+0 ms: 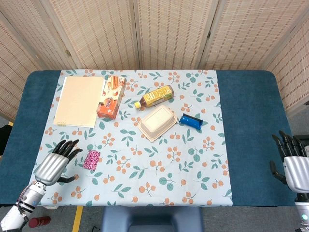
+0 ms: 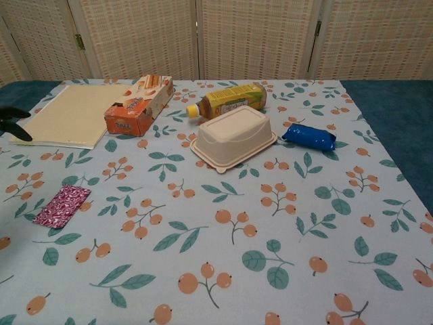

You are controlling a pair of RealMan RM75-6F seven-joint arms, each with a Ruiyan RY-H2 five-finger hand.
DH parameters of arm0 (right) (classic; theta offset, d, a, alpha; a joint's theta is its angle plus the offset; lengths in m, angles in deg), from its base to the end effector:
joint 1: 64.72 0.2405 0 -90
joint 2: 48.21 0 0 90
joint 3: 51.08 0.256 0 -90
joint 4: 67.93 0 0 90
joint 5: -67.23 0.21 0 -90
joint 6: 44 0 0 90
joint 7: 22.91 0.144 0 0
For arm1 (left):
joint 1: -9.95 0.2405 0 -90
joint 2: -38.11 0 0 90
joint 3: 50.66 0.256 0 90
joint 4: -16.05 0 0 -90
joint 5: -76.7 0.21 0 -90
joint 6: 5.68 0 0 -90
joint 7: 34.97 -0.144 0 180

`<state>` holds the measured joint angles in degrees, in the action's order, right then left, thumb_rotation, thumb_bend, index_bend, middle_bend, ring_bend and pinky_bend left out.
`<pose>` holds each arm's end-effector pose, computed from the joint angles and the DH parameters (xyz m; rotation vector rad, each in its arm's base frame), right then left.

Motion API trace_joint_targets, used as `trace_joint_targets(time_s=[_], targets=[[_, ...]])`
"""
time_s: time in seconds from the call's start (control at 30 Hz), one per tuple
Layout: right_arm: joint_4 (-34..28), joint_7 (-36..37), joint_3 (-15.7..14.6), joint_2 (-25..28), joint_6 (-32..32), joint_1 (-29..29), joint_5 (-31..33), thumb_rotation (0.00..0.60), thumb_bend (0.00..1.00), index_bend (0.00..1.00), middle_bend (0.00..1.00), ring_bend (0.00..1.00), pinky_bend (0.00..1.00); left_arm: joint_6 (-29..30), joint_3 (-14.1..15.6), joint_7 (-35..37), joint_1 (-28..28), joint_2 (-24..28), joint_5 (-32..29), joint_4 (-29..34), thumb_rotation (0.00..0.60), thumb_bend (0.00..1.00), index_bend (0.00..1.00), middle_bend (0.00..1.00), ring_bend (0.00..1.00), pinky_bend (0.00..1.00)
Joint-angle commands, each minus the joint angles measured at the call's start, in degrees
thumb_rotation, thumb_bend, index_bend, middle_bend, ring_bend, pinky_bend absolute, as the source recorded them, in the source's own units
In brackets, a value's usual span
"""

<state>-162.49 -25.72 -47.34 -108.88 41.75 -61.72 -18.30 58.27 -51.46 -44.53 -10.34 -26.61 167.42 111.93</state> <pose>-0.3123 -0.1739 0.1788 1.3690 -0.8516 0.8459 -0.2539 0.2358 0.0932 -1.9078 -0.8294 -0.7868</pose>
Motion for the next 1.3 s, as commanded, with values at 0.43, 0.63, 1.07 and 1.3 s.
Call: trace_joint_targets(time_s=[0.43, 0.63, 1.07, 1.3], targets=[[0.6, 0.89, -0.31, -0.27, -0.54, -0.04, 0.1, 0.6, 0.5, 0.0, 0.0, 0.0, 0.0, -10.33, 0.09, -1.91, -6.83, -3.86, -5.57, 2.27, 0.385, 0.08, 0.27, 0.0, 0.0, 0.0], [1.15, 1.34, -0.36, -0.65, -0.7, -0.04, 0.17, 0.6, 0.5, 0.0, 0.0, 0.0, 0.0, -12.54, -0.48, -3.04, -8.51, -6.49, -8.97, 0.47, 0.291, 0.08, 0.28, 0.0, 0.0, 0.0], [1.51, 1.6, -0.44, -0.84, -0.88, -0.23, 0.59, 0.6, 0.5, 0.0, 0.0, 0.0, 0.0, -12.84, -0.05, -5.56, -9.2, -11.79, -14.25, -5.66, 0.263, 0.08, 0.29, 0.0, 0.0, 0.0], [1.11, 1.14, -0.44, -0.87, -0.69, -0.27, 0.4, 0.6, 0.5, 0.0, 0.0, 0.0, 0.0, -12.27, 0.75, -4.73, -8.64, -12.02, -15.25, -7.54, 0.261, 0.09, 0.29, 0.0, 0.0, 0.0]])
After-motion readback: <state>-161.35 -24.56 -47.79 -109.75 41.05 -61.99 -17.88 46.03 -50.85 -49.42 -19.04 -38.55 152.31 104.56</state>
